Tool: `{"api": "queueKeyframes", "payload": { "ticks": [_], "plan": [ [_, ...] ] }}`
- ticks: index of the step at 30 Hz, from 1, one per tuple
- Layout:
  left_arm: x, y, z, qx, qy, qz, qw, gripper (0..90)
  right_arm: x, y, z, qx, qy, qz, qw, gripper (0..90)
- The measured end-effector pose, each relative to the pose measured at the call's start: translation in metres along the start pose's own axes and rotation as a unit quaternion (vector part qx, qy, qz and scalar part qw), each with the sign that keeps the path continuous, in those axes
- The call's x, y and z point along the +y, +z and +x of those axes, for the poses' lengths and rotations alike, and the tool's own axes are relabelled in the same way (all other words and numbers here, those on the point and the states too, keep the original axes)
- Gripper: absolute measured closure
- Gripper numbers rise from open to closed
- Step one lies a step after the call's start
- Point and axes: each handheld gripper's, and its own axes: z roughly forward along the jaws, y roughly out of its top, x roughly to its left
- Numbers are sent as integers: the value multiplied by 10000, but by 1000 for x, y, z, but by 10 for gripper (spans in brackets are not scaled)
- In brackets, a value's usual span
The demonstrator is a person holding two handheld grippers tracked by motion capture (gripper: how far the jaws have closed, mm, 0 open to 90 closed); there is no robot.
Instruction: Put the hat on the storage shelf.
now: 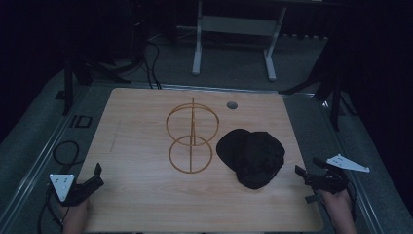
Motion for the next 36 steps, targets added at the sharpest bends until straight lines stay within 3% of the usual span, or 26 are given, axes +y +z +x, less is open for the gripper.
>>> {"api": "queueKeyframes", "payload": {
  "ticks": [5,13,16,23,25,32,36],
  "plan": [
    [0,0,0,-12,-1,-1,10000,18,13,4,9,590,-282,383,9971,138],
    [0,0,0,-23,7,0,10000,18,29,16,30,903,-950,856,9877,144],
    [0,0,0,-26,4,8,10000,18,36,18,38,885,-1292,969,9829,144],
    [0,0,0,-32,8,12,10000,18,51,32,52,981,-1533,1243,9754,142],
    [0,1,0,-37,9,16,10000,18,54,35,57,897,-1780,1228,9722,134],
    [0,1,1,-54,3,26,10000,18,68,52,66,919,-1829,1281,9704,126],
    [0,1,1,-65,-3,35,10000,18,68,65,70,996,-1937,1509,9642,128]
  ]
}}
